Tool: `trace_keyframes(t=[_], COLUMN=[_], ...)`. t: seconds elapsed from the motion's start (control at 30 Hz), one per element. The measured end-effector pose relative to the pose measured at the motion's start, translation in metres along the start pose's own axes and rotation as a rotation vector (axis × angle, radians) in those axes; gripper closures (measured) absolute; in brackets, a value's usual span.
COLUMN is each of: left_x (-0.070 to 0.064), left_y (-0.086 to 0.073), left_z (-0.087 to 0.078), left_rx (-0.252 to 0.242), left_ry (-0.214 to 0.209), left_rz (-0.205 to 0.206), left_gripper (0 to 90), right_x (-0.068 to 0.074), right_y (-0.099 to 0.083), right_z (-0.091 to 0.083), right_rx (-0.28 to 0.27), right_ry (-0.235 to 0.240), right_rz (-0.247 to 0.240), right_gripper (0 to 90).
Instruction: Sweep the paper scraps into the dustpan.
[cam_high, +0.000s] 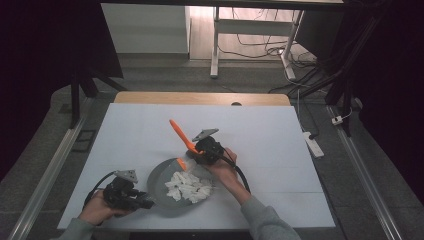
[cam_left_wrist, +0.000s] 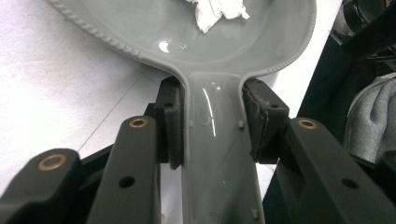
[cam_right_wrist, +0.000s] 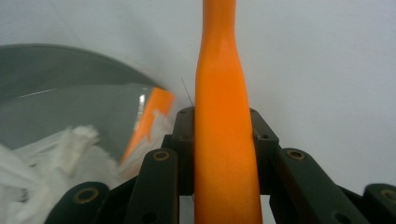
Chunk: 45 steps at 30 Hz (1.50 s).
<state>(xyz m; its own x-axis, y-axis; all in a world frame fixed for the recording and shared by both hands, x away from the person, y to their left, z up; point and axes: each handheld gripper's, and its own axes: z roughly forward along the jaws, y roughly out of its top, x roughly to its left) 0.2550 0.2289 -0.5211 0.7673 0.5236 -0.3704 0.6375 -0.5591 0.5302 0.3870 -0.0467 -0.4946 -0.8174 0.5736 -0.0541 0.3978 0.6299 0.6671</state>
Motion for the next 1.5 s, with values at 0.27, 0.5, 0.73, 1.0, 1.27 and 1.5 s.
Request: trace_keyframes(t=[0.27,0.5,0.73,1.0,1.27,1.5], left_x=[0.000,0.000,0.000,-0.001,-0.002,-0.003], left_y=[0.000,0.000,0.000,0.000,-0.001,-0.001], left_z=[0.000,0.000,0.000,0.000,0.000,0.000], left_rx=[0.003,0.000,0.001,0.002,-0.001,-0.001], left_ry=[0.000,-0.001,-0.001,-0.001,-0.003,-0.003], left_rz=[0.000,-0.001,0.001,0.003,0.003,0.004], left_gripper=[61.0,61.0,61.0,61.0,61.0,60.9], right_x=[0.033,0.058,0.045,0.024,0.000,-0.019], right_y=[0.006,0.017,0.019,0.010,-0.023,-0.051], right_z=[0.000,-0.016,-0.036,-0.051,-0.068,-0.076], right_rx=[-0.020,-0.085,-0.144,-0.160,-0.115,-0.081], right_ry=[0.087,0.121,0.052,0.015,-0.043,-0.091], right_rz=[-0.049,-0.145,-0.128,-0.061,0.047,0.143], right_gripper=[70.4,70.4,70.4,70.4,70.4,70.3])
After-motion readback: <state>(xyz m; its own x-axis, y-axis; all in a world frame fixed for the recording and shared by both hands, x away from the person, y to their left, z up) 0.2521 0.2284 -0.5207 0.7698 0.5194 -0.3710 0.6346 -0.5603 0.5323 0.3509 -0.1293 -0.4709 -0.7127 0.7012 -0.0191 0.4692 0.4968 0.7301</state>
